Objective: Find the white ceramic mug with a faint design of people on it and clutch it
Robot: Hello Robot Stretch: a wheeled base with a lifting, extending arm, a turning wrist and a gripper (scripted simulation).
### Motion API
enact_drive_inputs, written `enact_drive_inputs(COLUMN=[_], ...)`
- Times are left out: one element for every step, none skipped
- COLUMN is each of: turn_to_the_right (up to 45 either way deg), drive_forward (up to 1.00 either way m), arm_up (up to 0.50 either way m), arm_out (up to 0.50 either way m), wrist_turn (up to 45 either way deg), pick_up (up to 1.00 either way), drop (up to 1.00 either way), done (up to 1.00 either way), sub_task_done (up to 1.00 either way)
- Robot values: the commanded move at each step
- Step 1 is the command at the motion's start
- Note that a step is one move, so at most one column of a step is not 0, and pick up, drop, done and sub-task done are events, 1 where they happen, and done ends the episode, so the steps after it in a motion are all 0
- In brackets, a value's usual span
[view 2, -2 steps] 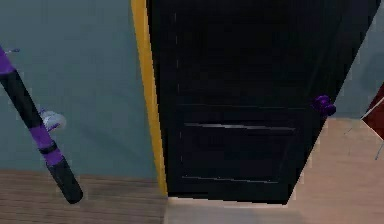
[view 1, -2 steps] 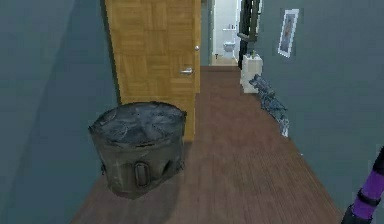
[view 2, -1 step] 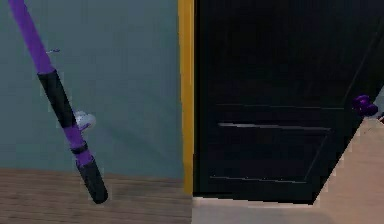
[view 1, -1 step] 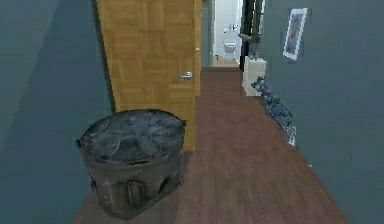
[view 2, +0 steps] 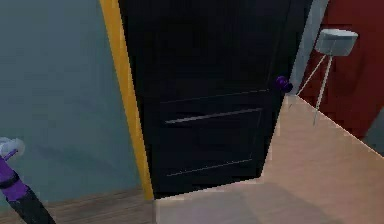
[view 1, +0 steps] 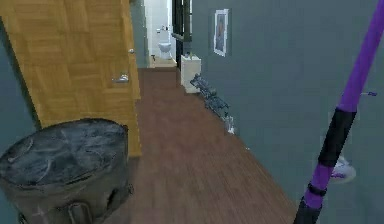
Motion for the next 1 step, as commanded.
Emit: enact_drive_inputs(turn_to_the_right=[0.0], drive_forward=[1.0], arm_up=[0.0], arm_out=[0.0], wrist_turn=[0.0], pick_up=[0.0], drop=[0.0], done=[0.0], sub_task_done=[0.0])
